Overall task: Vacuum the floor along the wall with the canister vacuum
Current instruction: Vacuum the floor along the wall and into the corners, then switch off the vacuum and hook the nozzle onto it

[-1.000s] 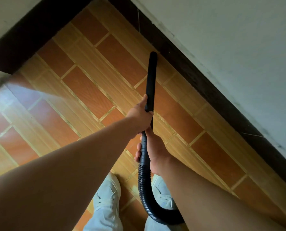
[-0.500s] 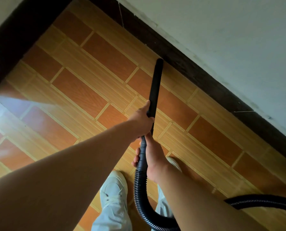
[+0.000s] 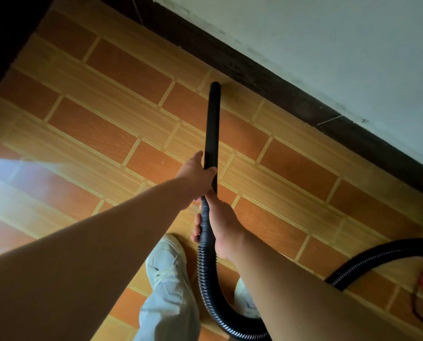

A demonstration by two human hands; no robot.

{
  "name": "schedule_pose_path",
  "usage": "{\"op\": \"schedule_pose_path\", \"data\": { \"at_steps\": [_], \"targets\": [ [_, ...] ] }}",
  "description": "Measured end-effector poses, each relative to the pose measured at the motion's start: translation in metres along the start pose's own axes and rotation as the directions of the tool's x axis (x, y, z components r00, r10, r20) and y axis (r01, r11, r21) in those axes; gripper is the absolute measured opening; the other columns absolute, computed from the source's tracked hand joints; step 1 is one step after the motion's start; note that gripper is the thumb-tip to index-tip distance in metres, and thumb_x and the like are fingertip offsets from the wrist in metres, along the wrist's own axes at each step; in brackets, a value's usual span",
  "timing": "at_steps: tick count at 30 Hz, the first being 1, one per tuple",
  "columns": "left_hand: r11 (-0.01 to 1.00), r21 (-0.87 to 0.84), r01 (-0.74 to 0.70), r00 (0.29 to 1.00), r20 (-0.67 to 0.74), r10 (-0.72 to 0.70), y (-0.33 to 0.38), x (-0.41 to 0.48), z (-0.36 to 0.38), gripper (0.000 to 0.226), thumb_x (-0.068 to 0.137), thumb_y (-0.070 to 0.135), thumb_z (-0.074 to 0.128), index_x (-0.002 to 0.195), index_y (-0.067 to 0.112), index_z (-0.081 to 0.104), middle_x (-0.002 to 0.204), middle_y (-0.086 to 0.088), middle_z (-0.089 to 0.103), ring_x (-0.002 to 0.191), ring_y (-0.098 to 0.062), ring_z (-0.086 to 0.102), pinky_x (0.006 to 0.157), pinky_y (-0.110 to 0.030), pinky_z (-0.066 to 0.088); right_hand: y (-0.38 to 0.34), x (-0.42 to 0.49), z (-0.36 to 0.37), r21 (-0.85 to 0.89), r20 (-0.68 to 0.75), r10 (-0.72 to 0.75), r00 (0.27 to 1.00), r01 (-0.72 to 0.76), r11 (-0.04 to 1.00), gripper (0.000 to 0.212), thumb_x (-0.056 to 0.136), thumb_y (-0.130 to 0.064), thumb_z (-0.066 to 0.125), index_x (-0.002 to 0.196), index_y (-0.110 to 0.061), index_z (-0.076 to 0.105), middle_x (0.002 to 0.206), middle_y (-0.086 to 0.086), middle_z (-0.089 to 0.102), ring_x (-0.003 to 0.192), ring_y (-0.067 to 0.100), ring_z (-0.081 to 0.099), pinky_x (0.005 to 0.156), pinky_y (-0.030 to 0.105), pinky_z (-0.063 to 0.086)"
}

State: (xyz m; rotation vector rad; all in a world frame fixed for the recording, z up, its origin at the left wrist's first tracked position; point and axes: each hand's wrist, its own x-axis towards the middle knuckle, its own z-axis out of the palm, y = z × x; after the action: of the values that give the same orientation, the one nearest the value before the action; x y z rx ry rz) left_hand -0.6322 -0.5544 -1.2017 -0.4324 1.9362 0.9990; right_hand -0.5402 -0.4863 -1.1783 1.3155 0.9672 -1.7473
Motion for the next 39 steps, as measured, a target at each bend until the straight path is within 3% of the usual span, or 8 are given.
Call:
{"op": "schedule_pose_path", "data": {
  "at_steps": [5,11,16,21,27,32,36,39],
  "targets": [
    [0.998,-0.05,0.032,0.998,-0.045,-0.034,-0.029,-0.013,0.011,0.037,0.098,0.034,0.06,0.13,0.016,0.059,0.099,-0.011,0.071,0.085,-0.028,0.068,0.068,-0.037,0.058,0.019,-0.002,-0.006,-0.041,0.038,-0.004,0.999,0.006,0.999,0.041,0.1,-0.055,0.055,0.088,-0.015,0.057,0.059,0.003,0.049,0.047,0.017,0.043,0.052,0.03,0.041],
    [0.985,-0.171,0.01,0.986,-0.164,-0.039,-0.054,-0.044,0.018,0.033,0.096,0.032,0.065,0.125,0.016,0.063,0.101,-0.009,0.072,0.093,-0.028,0.071,0.084,-0.047,0.062,0.045,-0.016,-0.018,-0.208,0.131,-0.072,0.989,0.098,0.973,0.029,0.1,-0.04,0.059,0.097,-0.012,0.052,0.065,0.005,0.054,0.051,0.019,0.05,0.054,0.031,0.046],
    [0.979,-0.196,-0.049,0.96,-0.281,-0.008,-0.062,-0.069,0.027,0.023,0.097,0.034,0.065,0.117,0.022,0.061,0.086,0.004,0.063,0.073,-0.011,0.061,0.059,-0.025,0.051,0.063,-0.028,-0.027,-0.259,0.165,-0.168,0.972,0.207,0.943,0.02,0.101,-0.029,0.061,0.099,-0.011,0.053,0.07,0.005,0.055,0.054,0.017,0.052,0.055,0.03,0.047],
    [0.969,-0.242,-0.053,0.955,-0.295,-0.021,-0.066,-0.094,0.038,0.036,0.094,0.038,0.068,0.122,0.015,0.064,0.094,-0.002,0.068,0.082,-0.015,0.066,0.075,-0.033,0.06,0.075,-0.047,-0.037,-0.25,0.189,-0.173,0.967,0.217,0.944,0.021,0.1,-0.031,0.064,0.095,-0.012,0.056,0.069,0.004,0.055,0.056,0.017,0.051,0.056,0.03,0.045],
    [0.953,-0.302,-0.033,0.975,-0.218,-0.036,-0.035,-0.15,0.036,0.023,0.091,0.038,0.073,0.096,0.017,0.065,0.097,-0.008,0.07,0.094,-0.024,0.071,0.084,-0.043,0.062,0.07,-0.104,-0.048,-0.327,0.157,-0.253,0.955,0.292,0.899,0.02,0.097,-0.029,0.07,0.091,-0.013,0.059,0.075,0.009,0.055,0.059,0.019,0.05,0.055,0.031,0.043],
    [0.922,-0.388,-0.017,0.993,-0.113,-0.029,-0.007,-0.209,0.032,0.022,0.092,0.031,0.072,0.099,0.013,0.061,0.089,-0.004,0.065,0.079,-0.017,0.068,0.063,-0.03,0.061,0.073,-0.156,-0.061,-0.621,0.082,-0.397,0.914,0.359,0.697,0.024,0.087,-0.027,0.076,0.1,-0.01,0.063,0.074,0.008,0.065,0.06,0.022,0.06,0.061,0.038,0.05],
    [0.887,-0.462,-0.001,0.996,-0.08,-0.04,0.0,-0.248,0.027,0.026,0.092,0.03,0.072,0.104,0.012,0.059,0.09,-0.006,0.069,0.088,-0.022,0.074,0.068,-0.037,0.063,0.075,-0.198,-0.073,-0.861,0.069,-0.498,0.864,0.303,0.408,0.031,0.089,-0.034,0.073,0.11,-0.015,0.06,0.095,0.005,0.066,0.079,0.026,0.065,0.06,0.031,0.045],
    [0.857,-0.515,0.0,0.999,-0.041,-0.024,0.008,-0.292,0.031,0.03,0.093,0.03,0.071,0.108,0.008,0.057,0.093,-0.01,0.07,0.09,-0.026,0.075,0.073,-0.044,0.064,0.083,-0.241,-0.083,-0.907,0.06,-0.562,0.825,0.28,0.313,0.029,0.092,-0.03,0.067,0.117,-0.016,0.06,0.101,0.005,0.065,0.086,0.027,0.065,0.066,0.033,0.05]
  ]
}}
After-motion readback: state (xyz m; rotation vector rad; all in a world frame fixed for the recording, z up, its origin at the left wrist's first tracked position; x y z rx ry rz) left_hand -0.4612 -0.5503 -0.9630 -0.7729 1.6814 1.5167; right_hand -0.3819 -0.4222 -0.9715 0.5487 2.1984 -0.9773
